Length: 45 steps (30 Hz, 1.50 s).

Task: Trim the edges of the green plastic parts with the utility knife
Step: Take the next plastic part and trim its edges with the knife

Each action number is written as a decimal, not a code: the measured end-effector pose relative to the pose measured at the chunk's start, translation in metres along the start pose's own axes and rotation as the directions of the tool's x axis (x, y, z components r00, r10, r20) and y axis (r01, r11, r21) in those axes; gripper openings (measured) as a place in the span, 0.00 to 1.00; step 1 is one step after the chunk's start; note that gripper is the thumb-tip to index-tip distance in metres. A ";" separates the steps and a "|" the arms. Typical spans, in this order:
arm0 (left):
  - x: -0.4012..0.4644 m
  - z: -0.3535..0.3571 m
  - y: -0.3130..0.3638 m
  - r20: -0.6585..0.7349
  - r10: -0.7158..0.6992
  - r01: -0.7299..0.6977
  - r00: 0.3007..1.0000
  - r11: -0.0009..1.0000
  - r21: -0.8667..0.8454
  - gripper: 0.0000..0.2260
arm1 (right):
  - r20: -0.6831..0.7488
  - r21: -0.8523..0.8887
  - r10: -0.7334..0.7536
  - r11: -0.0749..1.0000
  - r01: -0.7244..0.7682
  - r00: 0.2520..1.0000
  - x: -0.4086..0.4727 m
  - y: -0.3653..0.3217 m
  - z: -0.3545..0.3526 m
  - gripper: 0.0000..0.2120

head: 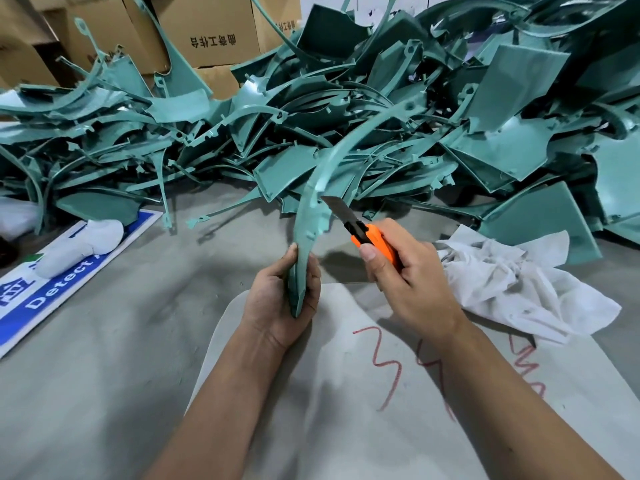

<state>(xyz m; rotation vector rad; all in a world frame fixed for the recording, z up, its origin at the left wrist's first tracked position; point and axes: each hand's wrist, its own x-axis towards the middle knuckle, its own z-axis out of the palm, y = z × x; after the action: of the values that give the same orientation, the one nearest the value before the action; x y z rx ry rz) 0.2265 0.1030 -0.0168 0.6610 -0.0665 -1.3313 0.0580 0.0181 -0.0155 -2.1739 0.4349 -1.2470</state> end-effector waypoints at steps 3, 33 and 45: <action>0.001 0.001 0.001 -0.032 0.140 -0.140 0.990 0.990 0.007 0.09 | -0.031 -0.038 0.023 0.999 -0.025 0.999 -0.002 0.002 0.002 0.07; -0.003 0.006 -0.003 0.052 0.246 -0.238 0.968 0.963 -0.124 0.17 | -0.065 -0.233 0.041 0.971 -0.055 0.997 -0.005 -0.001 0.017 0.11; 0.001 0.005 0.005 -0.023 0.286 -0.287 0.958 0.954 -0.088 0.14 | 0.227 -0.157 0.018 0.987 0.019 0.974 -0.008 -0.002 0.017 0.12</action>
<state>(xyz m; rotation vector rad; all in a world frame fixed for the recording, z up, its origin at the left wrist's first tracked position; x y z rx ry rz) 0.2296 0.1005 -0.0108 0.5577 -0.0904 -1.0444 0.0681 0.0296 -0.0264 -2.4177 0.4507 -0.9761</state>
